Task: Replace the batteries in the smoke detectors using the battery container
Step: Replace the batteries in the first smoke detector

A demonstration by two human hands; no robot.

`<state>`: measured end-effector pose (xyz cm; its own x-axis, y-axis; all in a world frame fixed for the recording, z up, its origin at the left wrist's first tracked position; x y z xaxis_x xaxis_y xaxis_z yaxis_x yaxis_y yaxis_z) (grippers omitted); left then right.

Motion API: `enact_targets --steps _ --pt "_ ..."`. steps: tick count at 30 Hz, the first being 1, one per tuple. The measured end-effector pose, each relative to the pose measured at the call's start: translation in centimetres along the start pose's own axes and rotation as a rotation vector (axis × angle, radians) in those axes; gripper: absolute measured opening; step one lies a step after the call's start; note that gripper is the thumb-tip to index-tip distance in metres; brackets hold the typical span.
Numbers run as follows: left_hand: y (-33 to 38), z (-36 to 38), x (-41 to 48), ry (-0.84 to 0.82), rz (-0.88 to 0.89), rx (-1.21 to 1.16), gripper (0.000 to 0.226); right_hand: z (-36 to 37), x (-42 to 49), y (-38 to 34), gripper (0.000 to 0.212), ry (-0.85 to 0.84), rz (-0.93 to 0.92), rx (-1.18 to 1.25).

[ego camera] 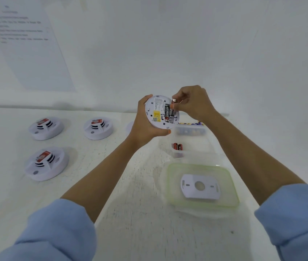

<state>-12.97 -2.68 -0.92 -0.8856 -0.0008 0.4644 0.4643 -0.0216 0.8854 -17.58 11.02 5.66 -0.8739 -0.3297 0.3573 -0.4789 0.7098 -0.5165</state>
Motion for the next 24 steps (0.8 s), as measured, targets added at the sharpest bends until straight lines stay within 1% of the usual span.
enact_targets --steps 3,6,8,11,13,15,19,21,24 --pt "0.5 0.2 -0.8 -0.002 -0.001 -0.026 0.107 0.4 -1.6 -0.6 0.023 0.011 -0.041 -0.085" --pt "0.8 0.3 -1.7 0.021 -0.006 -0.067 0.102 1.1 -3.2 -0.7 0.021 0.002 0.009 0.021" --pt "1.1 0.5 -2.3 0.031 -0.006 -0.089 0.101 1.3 -4.1 -1.0 0.023 0.008 0.022 0.045" --pt "1.7 0.8 -3.2 0.028 -0.006 -0.091 0.105 1.4 -5.3 -1.2 0.027 0.037 0.029 0.018" --pt "2.0 1.0 -3.9 0.028 -0.016 -0.096 0.103 1.4 -6.1 -1.5 0.028 0.054 0.016 0.001" --pt "2.4 1.2 -4.4 0.029 -0.028 -0.110 0.103 1.4 -6.8 -1.9 0.028 0.066 -0.013 -0.034" --pt "2.6 1.5 -5.1 0.038 -0.023 -0.131 0.106 1.4 -8.2 -2.3 0.025 0.070 -0.008 -0.114" --pt "2.6 1.7 -5.6 0.031 -0.022 -0.143 0.102 1.4 -8.9 -2.5 0.028 0.052 -0.003 -0.109" --pt "2.8 1.8 -6.5 0.016 -0.021 -0.142 0.105 2.0 -10.3 -2.4 0.035 -0.072 0.028 0.014"
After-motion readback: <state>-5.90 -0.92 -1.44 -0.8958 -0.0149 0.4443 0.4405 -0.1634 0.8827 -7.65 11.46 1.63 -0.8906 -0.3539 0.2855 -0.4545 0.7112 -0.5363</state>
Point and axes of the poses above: each hand's wrist, its own x-axis towards the middle knuckle, its own z-axis out of the palm, y = z × x, the point moved 8 cm from there along x, towards the middle knuckle, and after that the axes turned 14 degrees about -x, right-handed, at the moved point
